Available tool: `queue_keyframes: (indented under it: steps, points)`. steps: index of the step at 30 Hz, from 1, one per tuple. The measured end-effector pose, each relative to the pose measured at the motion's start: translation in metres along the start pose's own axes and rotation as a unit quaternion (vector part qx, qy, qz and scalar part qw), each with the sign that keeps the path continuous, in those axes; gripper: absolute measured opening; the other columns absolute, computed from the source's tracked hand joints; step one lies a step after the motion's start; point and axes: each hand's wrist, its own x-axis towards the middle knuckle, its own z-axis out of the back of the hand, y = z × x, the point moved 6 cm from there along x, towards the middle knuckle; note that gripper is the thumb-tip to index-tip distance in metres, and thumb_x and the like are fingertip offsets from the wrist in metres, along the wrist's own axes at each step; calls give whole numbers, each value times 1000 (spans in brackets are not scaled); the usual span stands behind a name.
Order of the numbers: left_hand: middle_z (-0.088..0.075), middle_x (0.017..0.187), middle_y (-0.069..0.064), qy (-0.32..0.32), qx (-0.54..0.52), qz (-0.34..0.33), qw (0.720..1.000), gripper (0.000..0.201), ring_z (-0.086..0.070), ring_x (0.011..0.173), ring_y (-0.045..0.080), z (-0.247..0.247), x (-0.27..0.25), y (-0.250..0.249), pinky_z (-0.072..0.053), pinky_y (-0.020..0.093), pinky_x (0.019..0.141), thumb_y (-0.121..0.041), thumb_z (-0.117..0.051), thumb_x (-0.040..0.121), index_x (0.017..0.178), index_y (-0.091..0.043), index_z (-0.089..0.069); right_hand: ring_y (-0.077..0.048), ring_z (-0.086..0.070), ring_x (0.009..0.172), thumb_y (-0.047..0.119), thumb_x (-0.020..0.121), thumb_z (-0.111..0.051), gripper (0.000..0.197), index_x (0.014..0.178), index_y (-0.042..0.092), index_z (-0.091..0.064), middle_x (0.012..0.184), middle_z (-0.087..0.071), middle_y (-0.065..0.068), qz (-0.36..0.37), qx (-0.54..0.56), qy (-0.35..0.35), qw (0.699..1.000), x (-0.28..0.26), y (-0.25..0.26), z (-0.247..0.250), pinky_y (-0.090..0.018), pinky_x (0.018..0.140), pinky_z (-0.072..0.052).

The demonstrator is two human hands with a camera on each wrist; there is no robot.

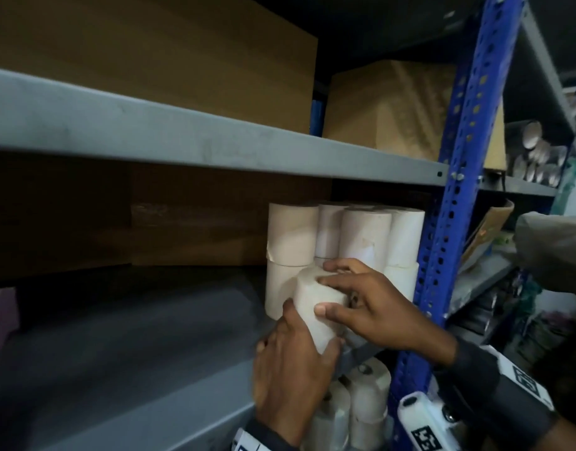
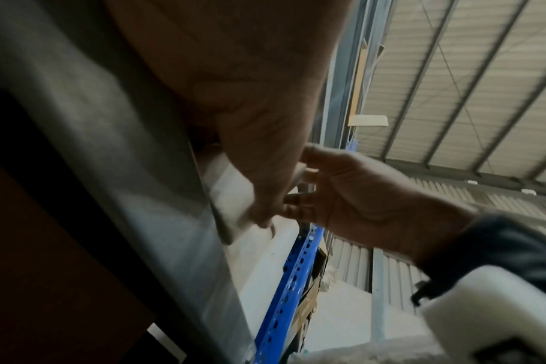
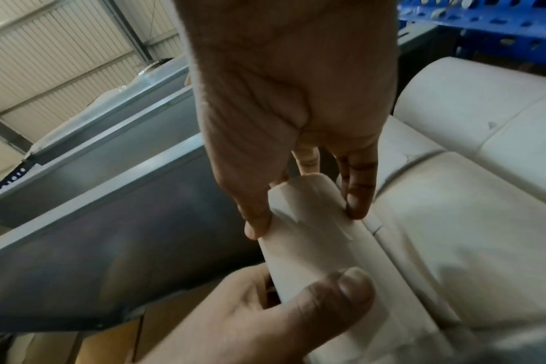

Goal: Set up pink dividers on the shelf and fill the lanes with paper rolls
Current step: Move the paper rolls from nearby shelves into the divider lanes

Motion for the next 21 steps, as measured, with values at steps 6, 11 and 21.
queue_keyframes:
  steps: [6, 11, 21]
  points:
    - [-59, 133, -13, -14, -104, -64, 992, 91, -62, 112, 14, 27, -35, -18, -51, 29, 81, -79, -62, 70, 147, -41, -28, 0, -58, 113, 51, 75, -72, 52, 117, 20, -71, 130, -52, 12, 11, 79, -62, 995, -43, 43, 41, -11, 79, -47]
    - [-59, 119, -28, -55, -222, -69, 971, 81, -62, 104, -4, 60, -99, -28, -55, 20, 77, -75, -74, 65, 132, -54, -35, -4, -60, 111, 55, 73, -71, 56, 117, 19, -71, 130, -52, 14, 37, 101, -33, 994, -88, 105, 63, -25, 79, -54]
    - [-63, 117, -30, -111, -182, -21, 977, 71, -64, 106, -4, 143, -270, -13, -57, 23, 80, -81, -72, 64, 124, -60, -40, 6, -55, 108, 67, 72, -64, 59, 121, 34, -68, 131, -48, 24, 81, 147, 87, 982, -186, 218, 40, -16, 82, -45]
